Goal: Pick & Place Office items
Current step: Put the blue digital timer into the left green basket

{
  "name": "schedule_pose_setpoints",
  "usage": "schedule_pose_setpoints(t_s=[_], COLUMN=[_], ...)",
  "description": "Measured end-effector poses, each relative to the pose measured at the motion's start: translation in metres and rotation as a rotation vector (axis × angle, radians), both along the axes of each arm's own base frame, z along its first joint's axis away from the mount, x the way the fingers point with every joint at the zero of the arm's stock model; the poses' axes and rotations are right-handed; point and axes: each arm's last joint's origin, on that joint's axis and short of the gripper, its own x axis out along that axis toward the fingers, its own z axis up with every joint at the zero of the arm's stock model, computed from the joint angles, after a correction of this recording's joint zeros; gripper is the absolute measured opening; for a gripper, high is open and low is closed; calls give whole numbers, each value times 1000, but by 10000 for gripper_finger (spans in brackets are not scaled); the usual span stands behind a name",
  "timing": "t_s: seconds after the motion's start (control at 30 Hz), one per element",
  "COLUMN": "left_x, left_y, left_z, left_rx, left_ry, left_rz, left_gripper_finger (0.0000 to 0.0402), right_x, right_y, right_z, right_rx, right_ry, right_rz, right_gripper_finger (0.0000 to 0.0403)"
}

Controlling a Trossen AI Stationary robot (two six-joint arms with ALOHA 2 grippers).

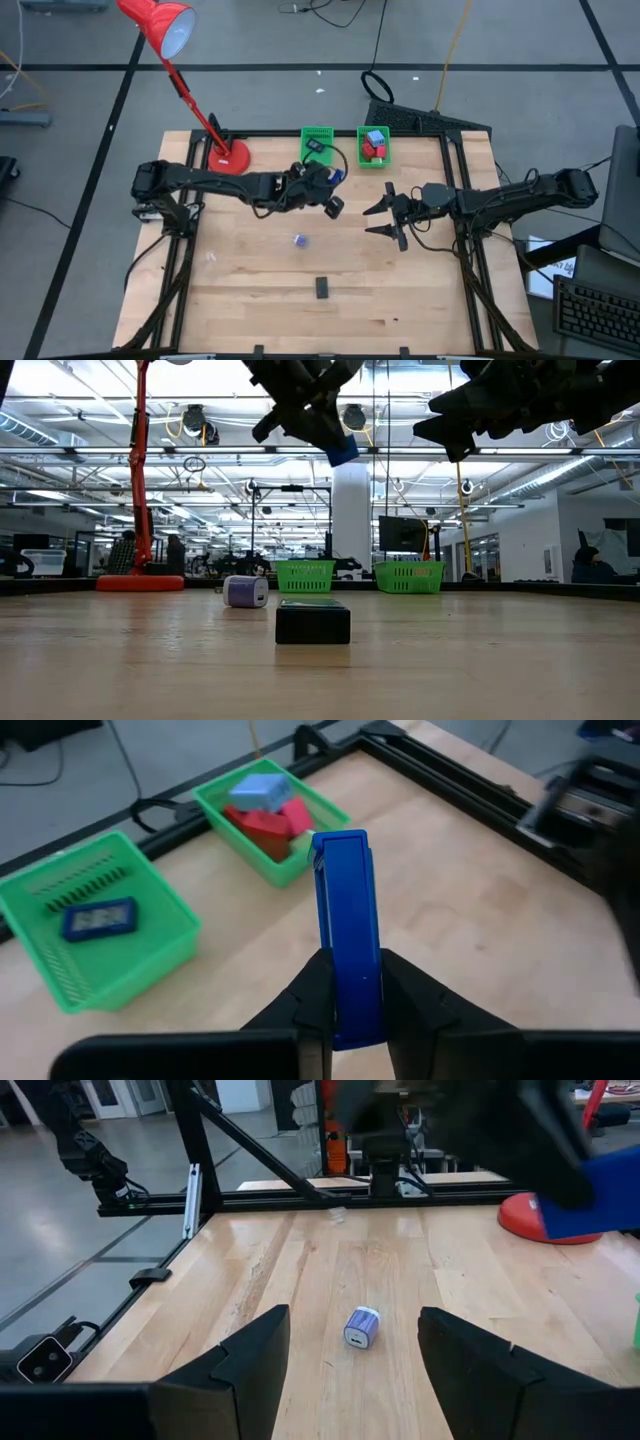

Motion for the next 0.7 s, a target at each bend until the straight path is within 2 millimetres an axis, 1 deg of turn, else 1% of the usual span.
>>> schedule_pose_setpoints(t_s=[0.1,0.23,0.5,0.7], left_x=[0,-2,-6,-10], left_y=[12,28,59,80], left_z=[0,0,0,0], left_rx=[2,13,9,10], left_ry=[2,11,14,24], left_rz=[29,60,130,164], left_gripper_finger=[60,53,58,53], right_x=[0,0,0,0], right_y=[0,0,0,0], right_z=[0,0,0,0], right_rx=[-10,-10,-14,-14], right_ry=[-2,-2,-2,-2], right_rz=[2,1,2,2], right_gripper_finger=[210,210,210,210])
